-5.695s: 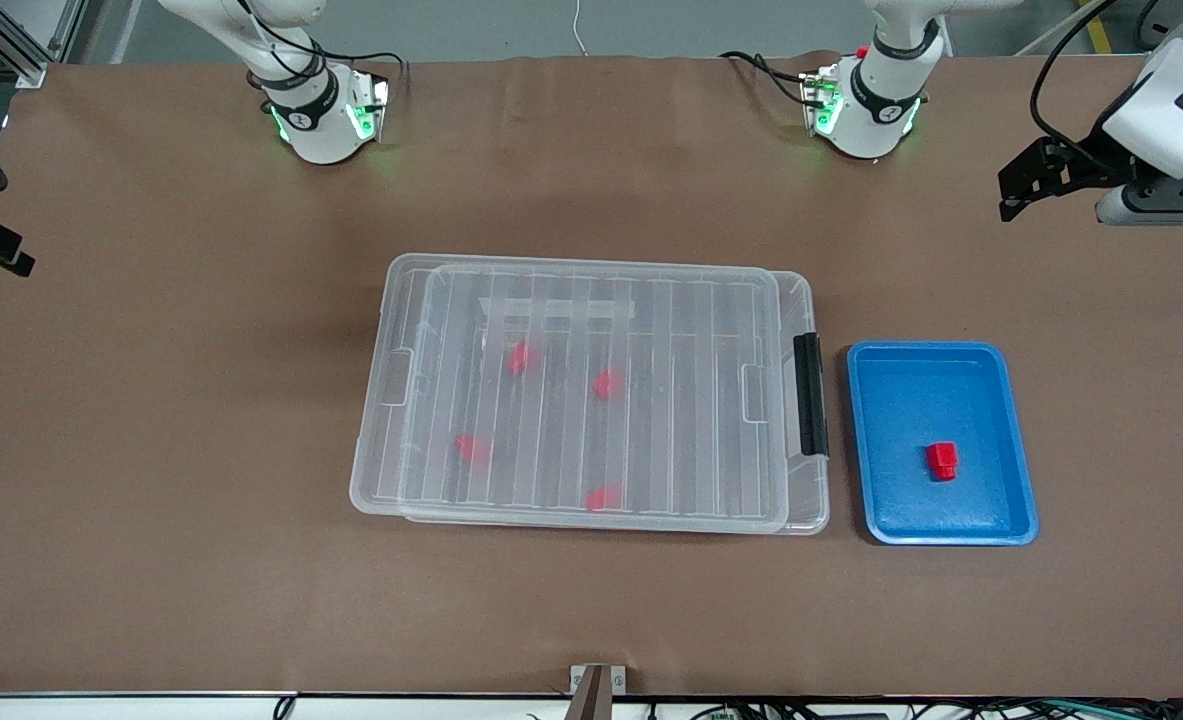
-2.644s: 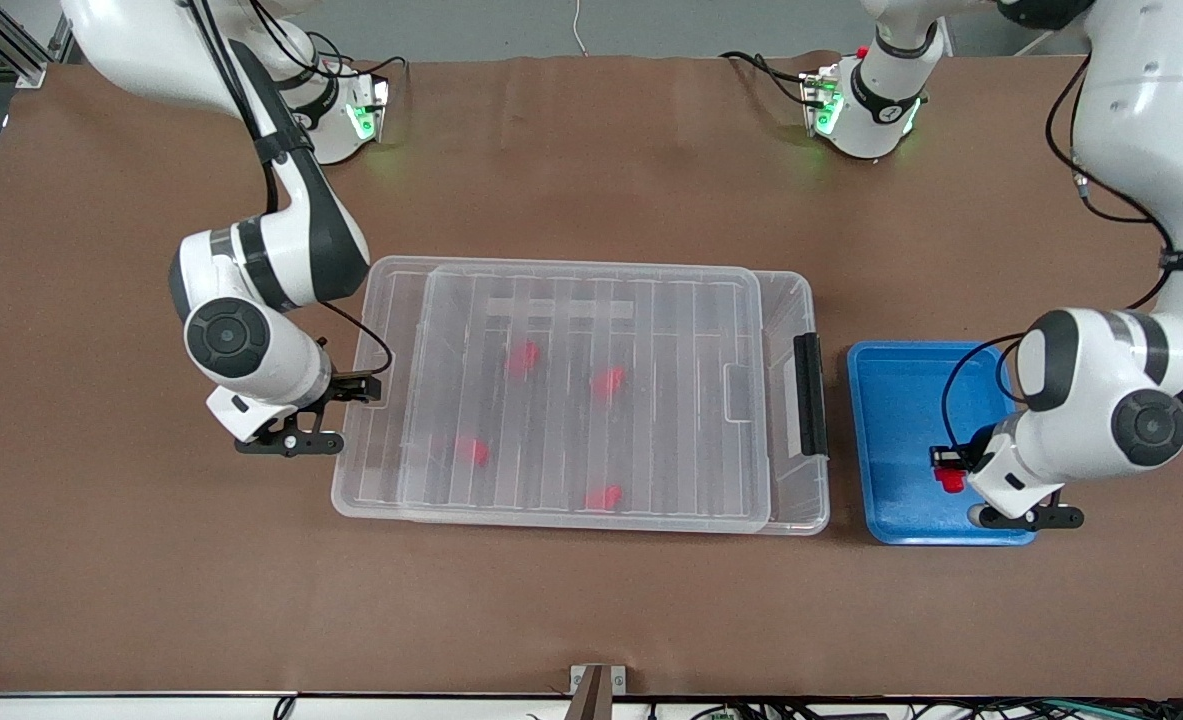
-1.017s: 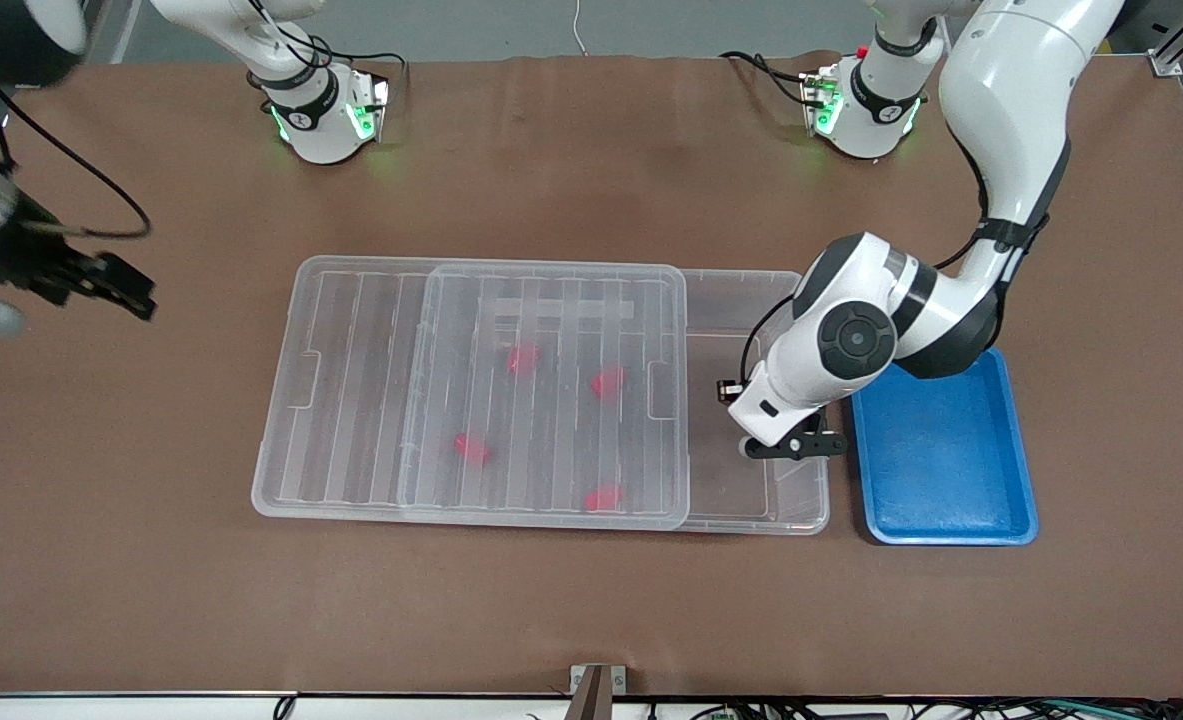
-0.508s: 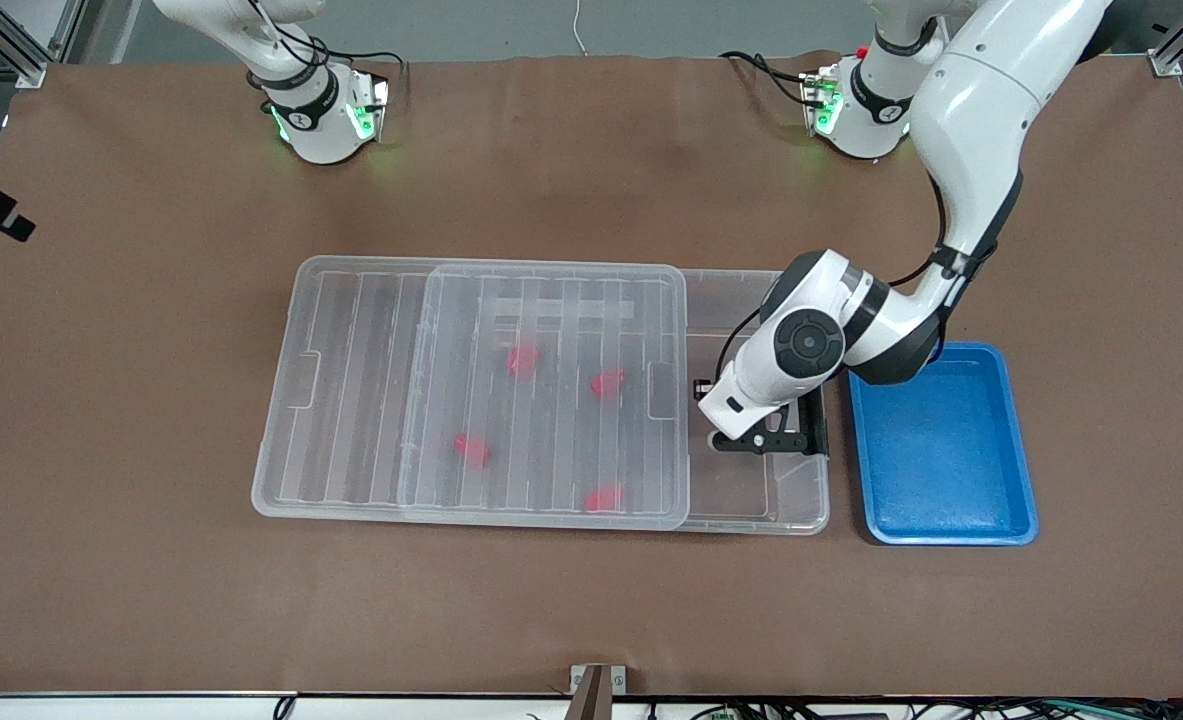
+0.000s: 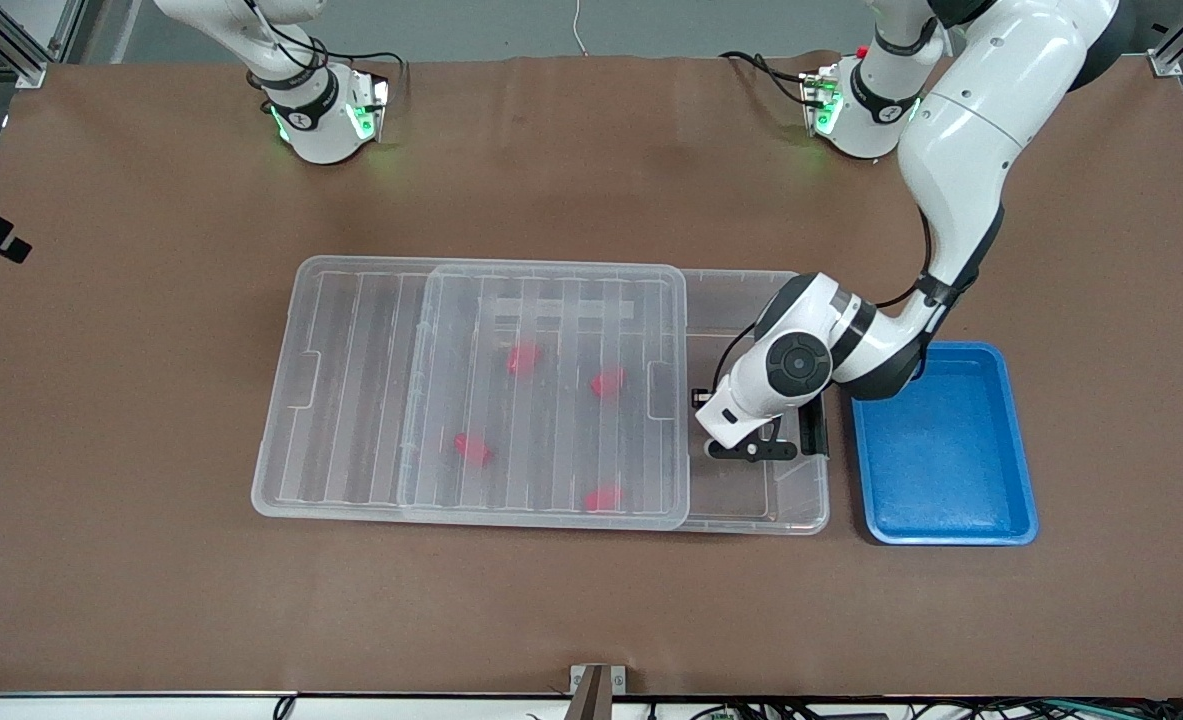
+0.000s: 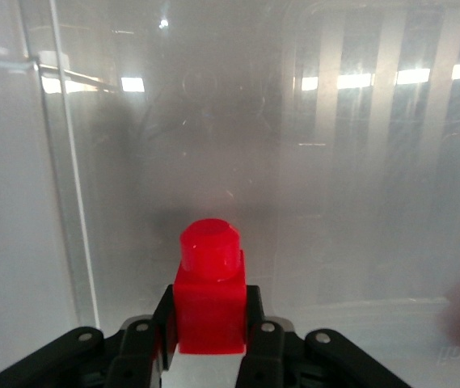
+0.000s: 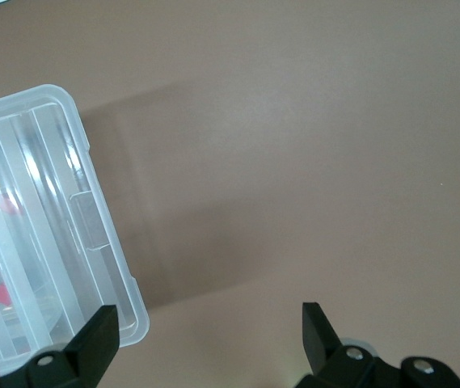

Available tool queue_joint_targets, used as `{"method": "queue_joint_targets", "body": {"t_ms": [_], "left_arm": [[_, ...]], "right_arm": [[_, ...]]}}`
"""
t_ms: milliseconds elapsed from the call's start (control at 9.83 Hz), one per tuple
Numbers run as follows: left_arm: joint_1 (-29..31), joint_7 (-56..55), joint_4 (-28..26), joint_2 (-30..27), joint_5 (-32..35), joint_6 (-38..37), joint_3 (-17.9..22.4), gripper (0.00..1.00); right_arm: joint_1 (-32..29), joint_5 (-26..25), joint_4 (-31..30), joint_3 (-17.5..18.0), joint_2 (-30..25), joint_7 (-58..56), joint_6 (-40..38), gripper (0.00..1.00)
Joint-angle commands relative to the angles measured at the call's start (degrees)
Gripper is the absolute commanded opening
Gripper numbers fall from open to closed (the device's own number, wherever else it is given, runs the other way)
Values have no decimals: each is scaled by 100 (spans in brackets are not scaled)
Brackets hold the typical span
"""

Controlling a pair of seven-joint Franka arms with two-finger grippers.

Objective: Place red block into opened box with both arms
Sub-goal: 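Carry the red block over the opened box and lower it inside with the left gripper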

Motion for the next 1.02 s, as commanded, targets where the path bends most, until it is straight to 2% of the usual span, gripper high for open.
{"method": "queue_joint_targets", "body": {"t_ms": [0,102,203,305,915], "left_arm": [[-10,30,17,217,127,121,12,30],[-10,30,17,252,127,121,12,47],[-10,22,17,252,127,121,12,76],[-19,30,26,243,144,121,12,100],[-10,-66,26,51,197,77,-23,100]], "right_arm": [[-271,-106,12,331,-39,-83,-19,100],[-271,-107,12,331,-39,-74,-28,100],[-271,-107,12,331,-39,-74,-19,100],[-263,-107,12,331,-39,-74,-28,100],[-227,-28,11,340,-30,-83,-115,100]]}}
